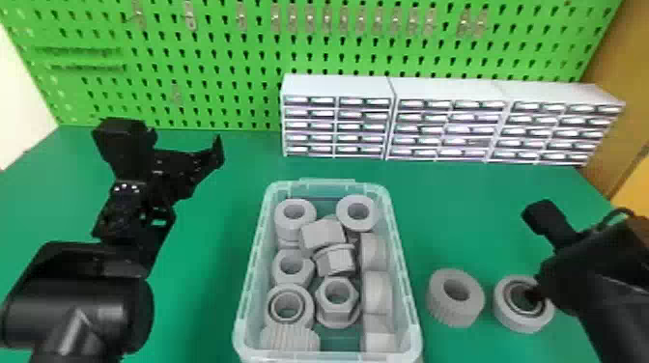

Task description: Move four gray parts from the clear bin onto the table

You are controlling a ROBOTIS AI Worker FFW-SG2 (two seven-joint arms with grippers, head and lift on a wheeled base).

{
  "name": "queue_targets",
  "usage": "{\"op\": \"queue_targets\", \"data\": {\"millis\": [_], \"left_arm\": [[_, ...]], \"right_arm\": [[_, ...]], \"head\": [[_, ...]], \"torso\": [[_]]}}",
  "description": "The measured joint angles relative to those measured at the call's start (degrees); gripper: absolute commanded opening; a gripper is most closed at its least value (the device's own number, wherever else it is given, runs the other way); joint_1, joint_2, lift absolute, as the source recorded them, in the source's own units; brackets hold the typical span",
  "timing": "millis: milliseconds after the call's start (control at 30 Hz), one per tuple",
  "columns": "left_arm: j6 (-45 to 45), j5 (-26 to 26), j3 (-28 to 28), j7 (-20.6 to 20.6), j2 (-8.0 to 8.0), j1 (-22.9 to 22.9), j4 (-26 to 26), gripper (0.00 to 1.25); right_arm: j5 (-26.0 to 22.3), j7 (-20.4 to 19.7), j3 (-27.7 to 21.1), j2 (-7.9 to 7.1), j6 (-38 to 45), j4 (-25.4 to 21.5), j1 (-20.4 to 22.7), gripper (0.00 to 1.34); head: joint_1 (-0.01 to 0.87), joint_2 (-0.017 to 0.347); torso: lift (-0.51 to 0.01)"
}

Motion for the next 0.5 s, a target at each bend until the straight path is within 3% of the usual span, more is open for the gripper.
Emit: {"op": "queue_targets", "data": {"millis": [500], "left_arm": [[0.0,0.0,0.0,0.0,-0.01,0.0,0.0,1.15]], "right_arm": [[2.2,0.0,2.3,-0.06,0.1,0.0,-0.7,0.78]], "head": [[0.686,0.026]], "torso": [[-0.050]]}}
